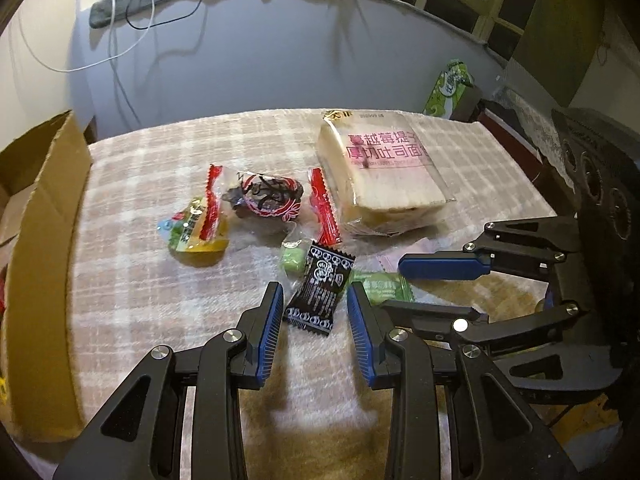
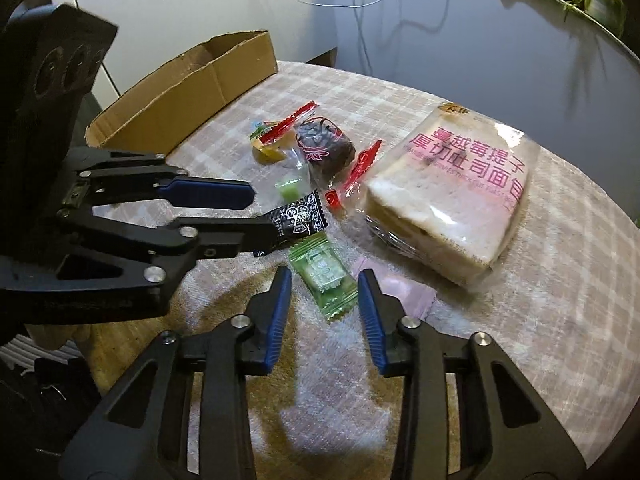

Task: Organize snacks
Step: 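Grasp the black-wrapped candy with the left tool while the right tool grasps the green-wrapped candy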

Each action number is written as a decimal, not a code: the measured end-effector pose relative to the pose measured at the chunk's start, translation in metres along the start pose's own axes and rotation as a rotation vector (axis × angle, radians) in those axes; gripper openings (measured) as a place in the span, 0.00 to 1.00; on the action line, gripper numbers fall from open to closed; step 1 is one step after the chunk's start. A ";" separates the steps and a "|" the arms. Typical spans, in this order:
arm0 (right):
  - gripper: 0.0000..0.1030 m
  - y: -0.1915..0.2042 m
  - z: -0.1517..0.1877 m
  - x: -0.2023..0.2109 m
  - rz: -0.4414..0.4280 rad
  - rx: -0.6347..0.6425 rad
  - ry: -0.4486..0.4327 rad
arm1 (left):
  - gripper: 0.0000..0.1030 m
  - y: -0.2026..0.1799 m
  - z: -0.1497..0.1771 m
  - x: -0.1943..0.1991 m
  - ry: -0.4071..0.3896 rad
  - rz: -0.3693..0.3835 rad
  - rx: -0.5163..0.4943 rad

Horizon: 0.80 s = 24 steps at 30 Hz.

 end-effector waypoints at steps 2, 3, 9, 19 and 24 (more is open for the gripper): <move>0.33 0.000 -0.001 0.000 0.006 0.020 -0.001 | 0.31 0.000 -0.002 -0.005 0.010 -0.001 -0.009; 0.33 0.001 -0.002 0.000 0.004 0.030 -0.002 | 0.31 0.000 -0.003 -0.007 0.015 -0.003 -0.013; 0.33 0.003 -0.004 -0.003 -0.016 0.071 0.005 | 0.31 -0.001 -0.005 -0.016 0.029 -0.019 -0.048; 0.33 0.006 -0.009 -0.010 -0.020 0.114 0.016 | 0.22 -0.002 -0.005 -0.018 0.025 -0.040 -0.093; 0.33 0.005 -0.010 -0.011 -0.013 0.135 0.023 | 0.21 0.003 -0.002 -0.014 0.024 -0.046 -0.089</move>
Point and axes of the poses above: each gripper's, at about its wrist camera, not at the fingertips, and x roughly against the way its jaws point, y to its left, z to its underside, the point moved 4 cm from there along -x, roughly the way its jaws point, and after that the axes turned 1 degree about x, right-handed, at the moved point
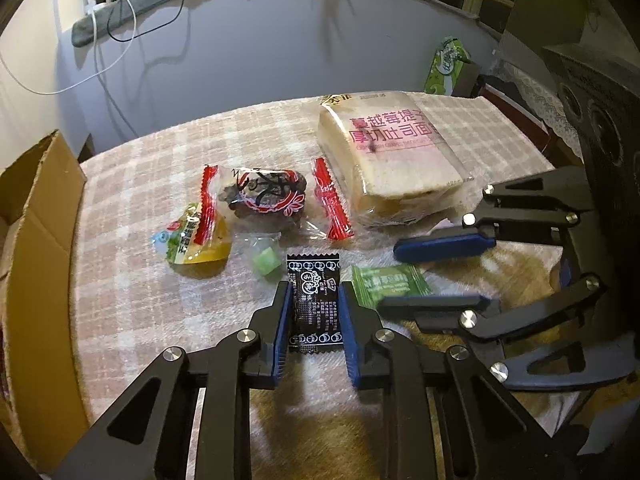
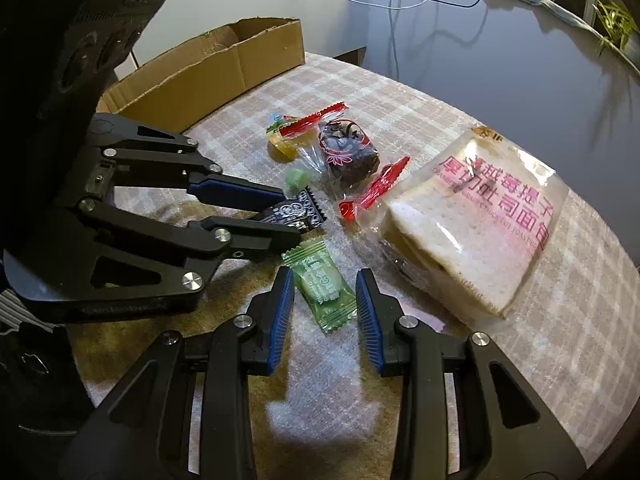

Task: Organize snacks
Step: 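Grasp the black-wrapped candy with the left tool while the right tool grasps the green-wrapped candy, then carry both candies over the box and open both tools to drop them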

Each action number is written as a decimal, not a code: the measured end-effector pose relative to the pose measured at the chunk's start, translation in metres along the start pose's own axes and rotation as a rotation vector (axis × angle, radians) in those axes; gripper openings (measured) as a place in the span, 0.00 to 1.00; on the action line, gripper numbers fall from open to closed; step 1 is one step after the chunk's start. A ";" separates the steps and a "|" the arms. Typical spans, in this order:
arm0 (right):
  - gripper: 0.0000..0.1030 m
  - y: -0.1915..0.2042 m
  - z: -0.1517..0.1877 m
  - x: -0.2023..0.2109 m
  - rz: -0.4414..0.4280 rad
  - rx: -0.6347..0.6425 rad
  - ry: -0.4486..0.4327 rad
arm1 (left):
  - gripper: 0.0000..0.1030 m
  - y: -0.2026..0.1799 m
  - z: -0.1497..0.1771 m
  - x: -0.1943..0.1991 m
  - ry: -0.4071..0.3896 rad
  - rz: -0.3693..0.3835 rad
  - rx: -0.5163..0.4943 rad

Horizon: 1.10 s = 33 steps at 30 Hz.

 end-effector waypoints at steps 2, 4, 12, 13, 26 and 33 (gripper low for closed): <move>0.33 0.001 -0.002 -0.002 0.004 0.018 0.007 | 0.21 0.002 0.002 0.002 -0.002 0.000 0.009; 0.33 0.003 -0.002 -0.004 0.006 0.038 0.014 | 0.21 0.005 0.004 0.004 -0.006 0.003 0.025; 0.21 0.005 -0.001 -0.002 0.000 0.012 0.016 | 0.20 0.012 0.012 0.019 -0.032 0.007 0.064; 0.21 0.005 0.000 -0.001 0.007 0.004 0.013 | 0.20 0.013 0.013 0.021 -0.037 0.008 0.068; 0.21 0.018 -0.004 0.036 0.017 -0.065 -0.083 | 0.20 0.021 0.021 0.071 -0.130 0.004 0.122; 0.21 0.031 -0.013 0.060 0.031 -0.067 -0.130 | 0.20 0.035 0.023 0.091 -0.173 -0.007 0.155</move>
Point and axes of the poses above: each gripper's, at about its wrist camera, not at the fingertips, and x roughly against the way its jaws point, y to its left, z to its underside, the point moved 4 cm from there along -x, roughly the way its jaws point, and after that the axes turned 1 degree about x, right-handed, at the moved point
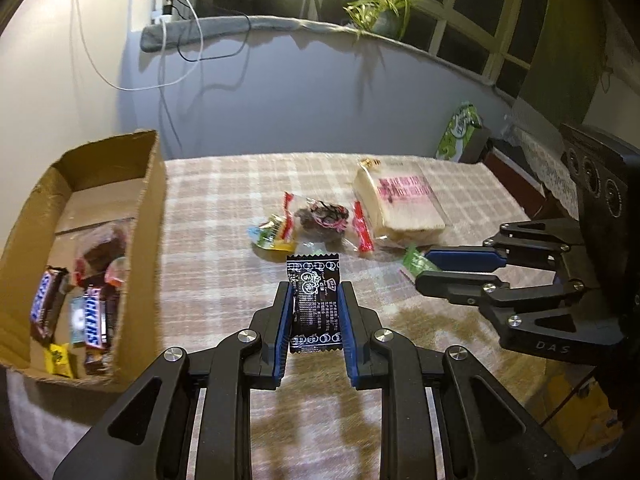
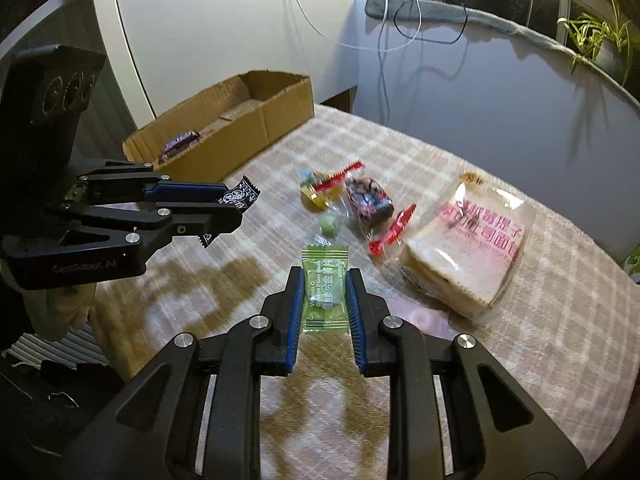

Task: Organize snacks
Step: 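Carry both candies over the box and open both tools to drop them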

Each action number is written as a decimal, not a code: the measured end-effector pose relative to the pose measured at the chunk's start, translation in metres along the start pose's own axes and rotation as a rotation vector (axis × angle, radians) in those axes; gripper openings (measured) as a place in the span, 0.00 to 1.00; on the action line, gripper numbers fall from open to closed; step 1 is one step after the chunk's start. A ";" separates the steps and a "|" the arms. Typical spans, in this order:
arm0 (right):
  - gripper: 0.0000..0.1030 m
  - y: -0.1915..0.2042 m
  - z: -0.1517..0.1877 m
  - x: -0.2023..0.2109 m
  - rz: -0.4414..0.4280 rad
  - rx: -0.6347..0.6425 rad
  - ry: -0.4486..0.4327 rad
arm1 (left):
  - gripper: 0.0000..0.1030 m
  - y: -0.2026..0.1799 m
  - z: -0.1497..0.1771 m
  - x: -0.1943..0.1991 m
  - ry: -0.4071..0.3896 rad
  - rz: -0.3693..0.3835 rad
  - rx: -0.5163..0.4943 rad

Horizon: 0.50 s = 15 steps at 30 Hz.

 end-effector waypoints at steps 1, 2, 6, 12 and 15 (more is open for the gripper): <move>0.21 0.002 -0.002 0.002 0.003 0.003 -0.004 | 0.20 0.002 0.000 0.002 -0.004 -0.002 0.004; 0.21 0.004 -0.004 0.003 0.004 0.006 -0.008 | 0.20 0.004 -0.001 0.005 -0.010 -0.005 0.008; 0.21 0.013 -0.014 0.006 0.003 0.010 -0.023 | 0.20 0.017 -0.004 0.016 -0.034 -0.022 0.026; 0.21 0.028 -0.035 0.003 -0.010 0.018 -0.049 | 0.20 0.043 -0.008 0.032 -0.072 -0.062 0.059; 0.21 0.035 -0.049 -0.002 -0.018 0.033 -0.059 | 0.20 0.059 -0.008 0.038 -0.086 -0.082 0.081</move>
Point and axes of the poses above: each gripper's, at about its wrist camera, not at the fingertips, and x roughly against the way its jaws point, y to its left, z to its underside, the point moved 4 cm from there along -x, roughly the way its jaws point, and after that the axes turned 1 degree about x, right-handed, at the moved point
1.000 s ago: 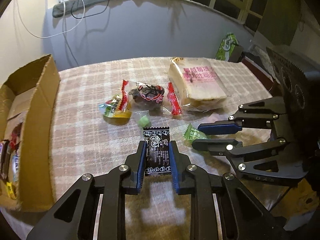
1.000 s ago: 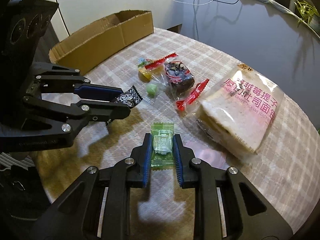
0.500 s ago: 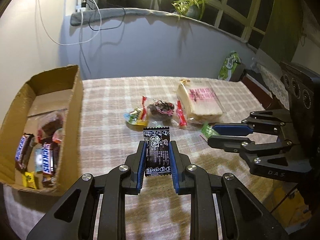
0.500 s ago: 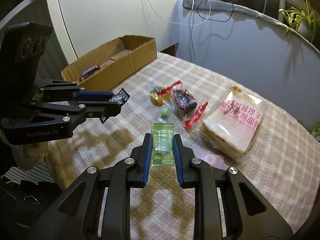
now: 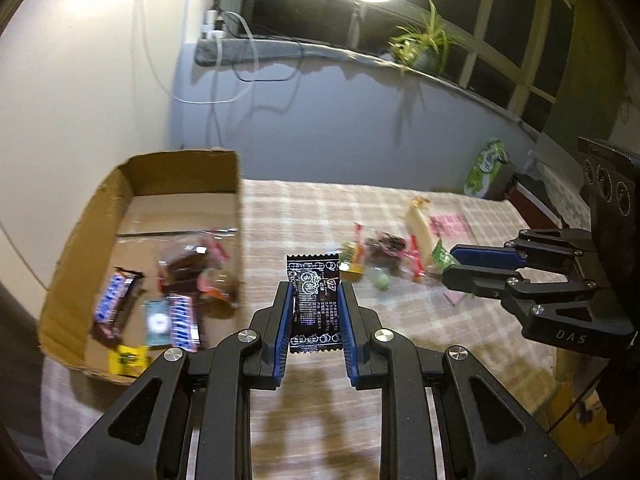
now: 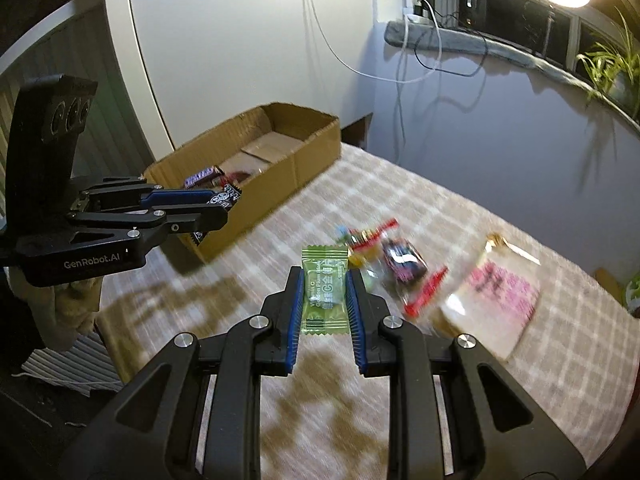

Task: Organize snacks
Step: 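Carry both candies over the box and open both tools to drop them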

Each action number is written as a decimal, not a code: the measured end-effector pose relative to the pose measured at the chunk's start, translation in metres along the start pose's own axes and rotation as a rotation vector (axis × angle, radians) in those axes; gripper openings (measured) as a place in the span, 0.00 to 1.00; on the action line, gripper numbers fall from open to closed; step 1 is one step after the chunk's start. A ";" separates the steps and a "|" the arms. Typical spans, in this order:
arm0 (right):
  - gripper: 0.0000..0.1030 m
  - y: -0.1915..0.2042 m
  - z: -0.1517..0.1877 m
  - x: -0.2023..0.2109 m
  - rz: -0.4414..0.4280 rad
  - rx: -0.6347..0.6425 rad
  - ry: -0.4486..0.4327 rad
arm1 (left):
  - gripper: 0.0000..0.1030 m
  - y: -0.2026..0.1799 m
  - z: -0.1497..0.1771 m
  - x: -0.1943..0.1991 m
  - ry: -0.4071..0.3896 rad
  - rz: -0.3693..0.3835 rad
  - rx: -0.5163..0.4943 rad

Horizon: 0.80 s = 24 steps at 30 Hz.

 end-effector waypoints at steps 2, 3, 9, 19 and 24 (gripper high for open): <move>0.21 0.004 -0.008 -0.005 -0.006 0.003 -0.004 | 0.20 0.010 -0.001 0.003 -0.008 -0.014 0.016; 0.21 0.006 -0.013 -0.008 -0.009 0.006 -0.005 | 0.20 0.017 -0.002 0.005 -0.013 -0.023 0.025; 0.21 0.019 -0.041 -0.029 -0.030 0.035 -0.015 | 0.20 0.043 -0.006 0.008 -0.027 -0.060 0.054; 0.21 0.037 -0.088 -0.077 -0.056 0.076 -0.010 | 0.20 0.073 -0.003 0.006 -0.019 -0.088 0.096; 0.21 0.045 -0.106 -0.102 -0.066 0.084 0.001 | 0.20 0.082 -0.003 0.003 -0.014 -0.095 0.109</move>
Point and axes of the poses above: each gripper's, at about its wrist camera, not at the fingertips, and x roughly against the way its jaws point, y to its left, z to its underside, the point moved 4 cm from there along -x, roughly the way its jaws point, and after that the axes turned 1 degree about x, right-handed, at the moved point
